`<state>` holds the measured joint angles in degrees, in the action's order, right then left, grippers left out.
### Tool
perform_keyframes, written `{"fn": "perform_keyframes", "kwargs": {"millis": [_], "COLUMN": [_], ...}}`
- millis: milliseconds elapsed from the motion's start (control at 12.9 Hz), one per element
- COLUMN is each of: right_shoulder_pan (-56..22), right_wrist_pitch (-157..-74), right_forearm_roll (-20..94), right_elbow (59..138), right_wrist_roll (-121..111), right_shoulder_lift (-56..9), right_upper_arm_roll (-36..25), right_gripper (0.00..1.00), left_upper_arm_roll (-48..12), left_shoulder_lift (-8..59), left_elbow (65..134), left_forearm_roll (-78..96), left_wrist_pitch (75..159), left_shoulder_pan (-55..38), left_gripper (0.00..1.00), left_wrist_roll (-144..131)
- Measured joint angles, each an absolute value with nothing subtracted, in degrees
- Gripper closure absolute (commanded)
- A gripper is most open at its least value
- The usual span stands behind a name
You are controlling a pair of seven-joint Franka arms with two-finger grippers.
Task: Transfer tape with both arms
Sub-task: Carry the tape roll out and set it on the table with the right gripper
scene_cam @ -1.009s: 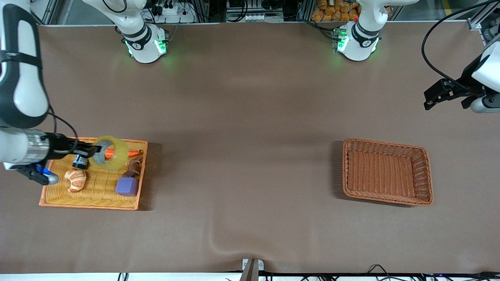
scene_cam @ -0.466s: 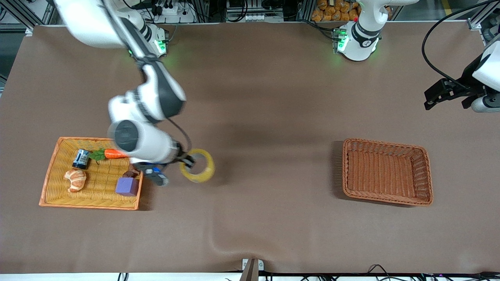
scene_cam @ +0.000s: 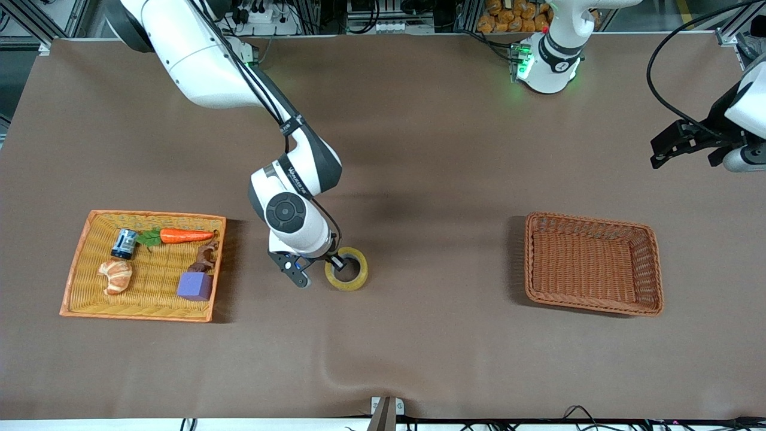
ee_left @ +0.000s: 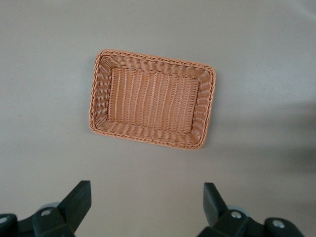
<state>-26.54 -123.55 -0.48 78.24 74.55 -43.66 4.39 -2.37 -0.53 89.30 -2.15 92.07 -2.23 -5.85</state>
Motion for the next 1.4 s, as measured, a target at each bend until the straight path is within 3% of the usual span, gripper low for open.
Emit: {"fn": "perform_keyframes", "kwargs": {"millis": [233,699,1242,1397], "right_shoulder_pan": [-24.35,-11.79,-1.51,0.68], "right_wrist_pitch": [-117.54,-99.22,-98.64,-103.04], "right_forearm_roll": [-2.79,-2.8,-2.48,-2.25], "right_elbow": [76.07,75.99,87.31,91.62], "right_wrist_roll": [68.04,39.9,12.41,7.77], "right_shoulder_lift": [-40.6,-30.13,-23.4,-21.3], "right_upper_arm_roll": [3.78,3.65,3.6,3.6], "right_gripper": [0.0,0.0,0.0,0.0], "left_upper_arm_roll": [-2.36,-2.35,-2.36,-2.36], "left_shoulder_lift": [-0.53,-0.53,-0.53,-0.54], "left_elbow": [89.29,89.29,89.27,89.24], "left_forearm_roll": [-2.14,-2.11,-1.41,-1.14], "left_wrist_pitch": [92.07,92.07,92.07,92.07], "left_shoulder_pan": [-2.23,-2.23,-2.23,-2.23], "left_gripper": [0.0,0.0,0.0,0.0], "left_wrist_roll": [-5.85,-5.85,-5.85,-5.85]}}
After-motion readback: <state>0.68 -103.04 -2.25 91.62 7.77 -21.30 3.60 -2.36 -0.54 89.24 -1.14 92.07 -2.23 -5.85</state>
